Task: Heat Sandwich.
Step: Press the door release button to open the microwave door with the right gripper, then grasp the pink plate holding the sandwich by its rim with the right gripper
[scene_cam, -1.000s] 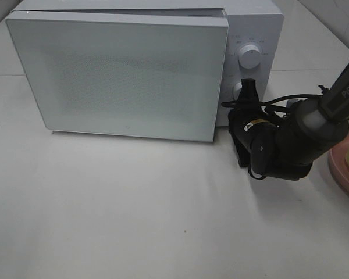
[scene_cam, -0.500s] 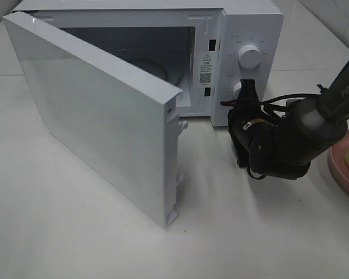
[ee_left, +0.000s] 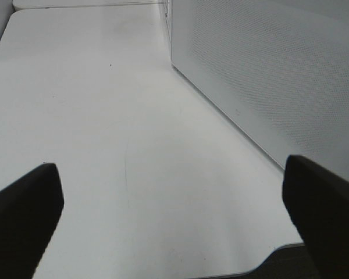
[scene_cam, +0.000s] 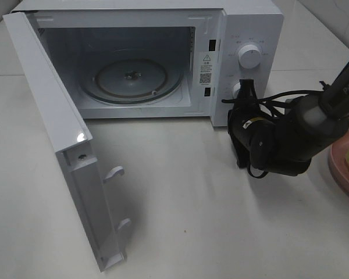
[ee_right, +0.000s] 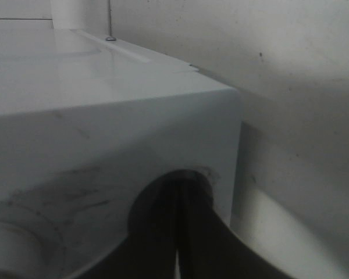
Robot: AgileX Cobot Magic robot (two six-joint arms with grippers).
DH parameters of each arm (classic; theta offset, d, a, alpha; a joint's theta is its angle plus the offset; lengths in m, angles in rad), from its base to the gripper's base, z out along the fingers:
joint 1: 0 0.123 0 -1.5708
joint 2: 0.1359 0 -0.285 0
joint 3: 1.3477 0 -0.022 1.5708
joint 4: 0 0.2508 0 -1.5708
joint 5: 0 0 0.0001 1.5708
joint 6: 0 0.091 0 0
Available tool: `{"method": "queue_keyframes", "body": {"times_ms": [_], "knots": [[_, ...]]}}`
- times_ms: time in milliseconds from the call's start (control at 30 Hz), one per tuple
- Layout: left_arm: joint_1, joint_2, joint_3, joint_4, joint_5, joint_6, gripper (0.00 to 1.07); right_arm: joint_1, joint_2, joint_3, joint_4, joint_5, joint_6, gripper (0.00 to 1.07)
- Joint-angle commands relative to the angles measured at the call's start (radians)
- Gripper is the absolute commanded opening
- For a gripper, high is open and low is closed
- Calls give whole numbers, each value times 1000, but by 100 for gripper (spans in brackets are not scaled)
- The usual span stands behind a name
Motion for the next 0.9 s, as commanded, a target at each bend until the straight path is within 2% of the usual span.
{"method": "queue_keyframes", "body": {"times_ms": [33,167,567,900], "knots": [[2,-17,1,-1,-6,-2,98,-24,-15,-82,-110,-87,-13,0],[2,-17,1,-1,-6,-2,98,-24,-47,-62,-110,-32,-13,0],[2,-17,1,-1,-6,-2,98,-23,-132,82,-165,114,-17,0],[2,-17,1,-2,-6,-2,98,-23,-215,167,-206,147,-64,0]]}}
